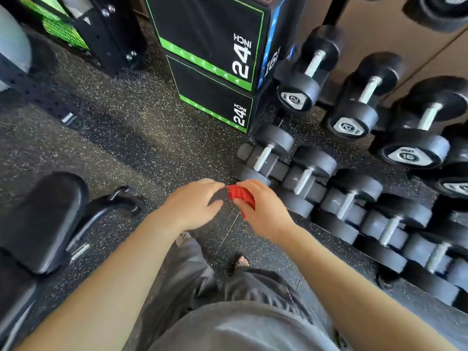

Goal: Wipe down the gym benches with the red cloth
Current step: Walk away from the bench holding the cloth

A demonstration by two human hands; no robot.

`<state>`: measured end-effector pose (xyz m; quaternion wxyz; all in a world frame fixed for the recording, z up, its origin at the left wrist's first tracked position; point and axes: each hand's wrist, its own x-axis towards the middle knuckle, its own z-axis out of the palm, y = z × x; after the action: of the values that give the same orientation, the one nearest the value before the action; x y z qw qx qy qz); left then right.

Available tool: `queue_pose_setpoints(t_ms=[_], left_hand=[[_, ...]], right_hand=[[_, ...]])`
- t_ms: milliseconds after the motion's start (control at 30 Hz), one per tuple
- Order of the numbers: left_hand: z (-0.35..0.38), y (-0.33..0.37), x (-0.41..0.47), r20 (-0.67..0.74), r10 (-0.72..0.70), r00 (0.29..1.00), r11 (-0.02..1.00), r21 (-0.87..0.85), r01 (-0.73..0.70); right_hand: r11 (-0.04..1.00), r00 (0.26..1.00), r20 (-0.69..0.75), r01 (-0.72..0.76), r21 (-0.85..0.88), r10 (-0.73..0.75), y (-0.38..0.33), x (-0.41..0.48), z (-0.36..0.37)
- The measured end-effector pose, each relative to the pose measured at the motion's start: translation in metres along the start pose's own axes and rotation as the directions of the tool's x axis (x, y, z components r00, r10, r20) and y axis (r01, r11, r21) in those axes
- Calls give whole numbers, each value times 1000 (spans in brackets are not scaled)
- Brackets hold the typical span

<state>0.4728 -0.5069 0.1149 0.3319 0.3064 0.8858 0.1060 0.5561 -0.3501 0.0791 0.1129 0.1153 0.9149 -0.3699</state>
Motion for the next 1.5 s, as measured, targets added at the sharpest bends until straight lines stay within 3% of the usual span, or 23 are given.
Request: queue_pose_setpoints(t_ms=[633, 1000, 1500], left_hand=[[-222, -176, 157, -24, 150, 988, 984, 102, -146], [-307, -180, 292, 14, 279, 960, 943, 184, -276], [-404, -118, 460, 111, 381, 918, 889, 230, -396]], right_hand=[[985, 978, -183, -76, 155, 104, -139, 267, -5], [964, 934, -273, -181, 196, 231, -121, 387, -66], [936, 848, -411, -249, 250, 335, -70, 519, -185]])
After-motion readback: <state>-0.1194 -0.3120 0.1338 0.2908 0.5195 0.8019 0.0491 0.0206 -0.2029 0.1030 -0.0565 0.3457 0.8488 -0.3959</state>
